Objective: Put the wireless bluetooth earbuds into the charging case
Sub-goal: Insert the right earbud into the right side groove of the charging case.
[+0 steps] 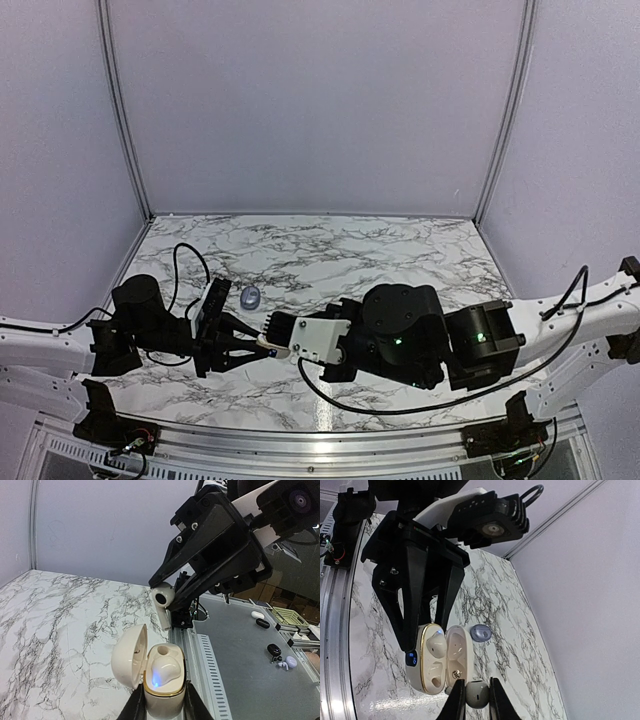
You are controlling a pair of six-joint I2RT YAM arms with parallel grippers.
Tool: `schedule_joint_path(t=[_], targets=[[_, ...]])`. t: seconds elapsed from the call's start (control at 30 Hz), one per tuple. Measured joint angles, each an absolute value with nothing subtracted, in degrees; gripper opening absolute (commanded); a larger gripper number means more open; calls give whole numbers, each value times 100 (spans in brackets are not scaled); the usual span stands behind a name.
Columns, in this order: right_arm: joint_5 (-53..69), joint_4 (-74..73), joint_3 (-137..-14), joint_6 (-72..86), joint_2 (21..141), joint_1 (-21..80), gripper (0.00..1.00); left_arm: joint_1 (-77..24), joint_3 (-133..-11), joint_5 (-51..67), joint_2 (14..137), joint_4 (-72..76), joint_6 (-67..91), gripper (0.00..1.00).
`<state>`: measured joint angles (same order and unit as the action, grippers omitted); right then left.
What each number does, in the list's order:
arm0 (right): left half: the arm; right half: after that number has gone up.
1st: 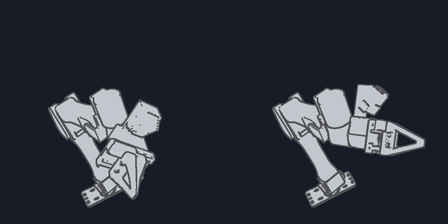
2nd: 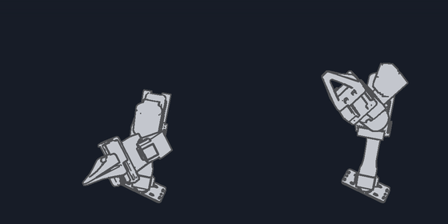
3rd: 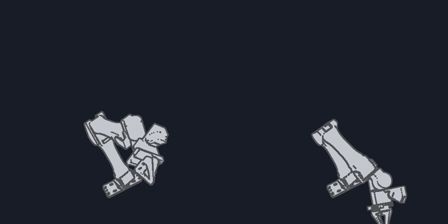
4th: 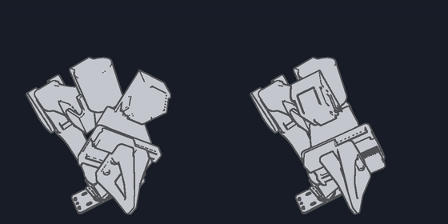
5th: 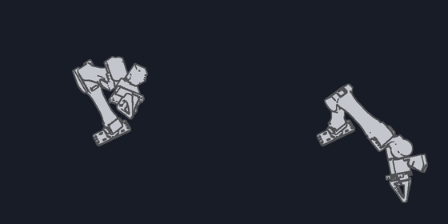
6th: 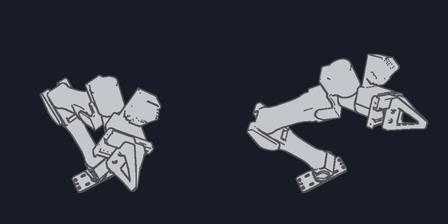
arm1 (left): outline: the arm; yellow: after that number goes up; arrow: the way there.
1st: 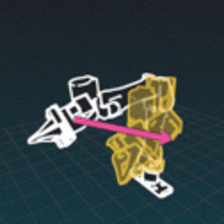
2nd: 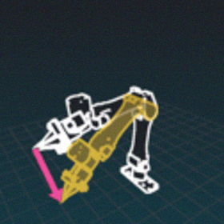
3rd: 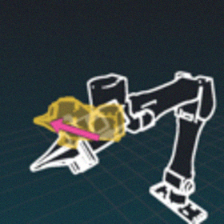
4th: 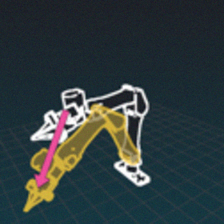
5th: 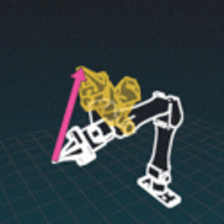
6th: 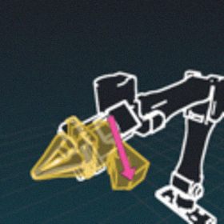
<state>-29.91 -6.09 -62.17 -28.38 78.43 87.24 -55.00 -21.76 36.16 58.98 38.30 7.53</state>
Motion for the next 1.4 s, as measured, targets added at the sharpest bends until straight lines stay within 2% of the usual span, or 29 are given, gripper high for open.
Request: schedule_joint_path(t=[0.83, 1.4], targets=[[-3415, -582, -6287, -3288, 8259, 8901, 6, -5500, -2178, 3612, 5961, 3820, 803, 0], [-3677, -569, -6289, -3594, 8431, 9076, 18, -5500, -2178, 3662, 6053, 3785, 838, 0]])
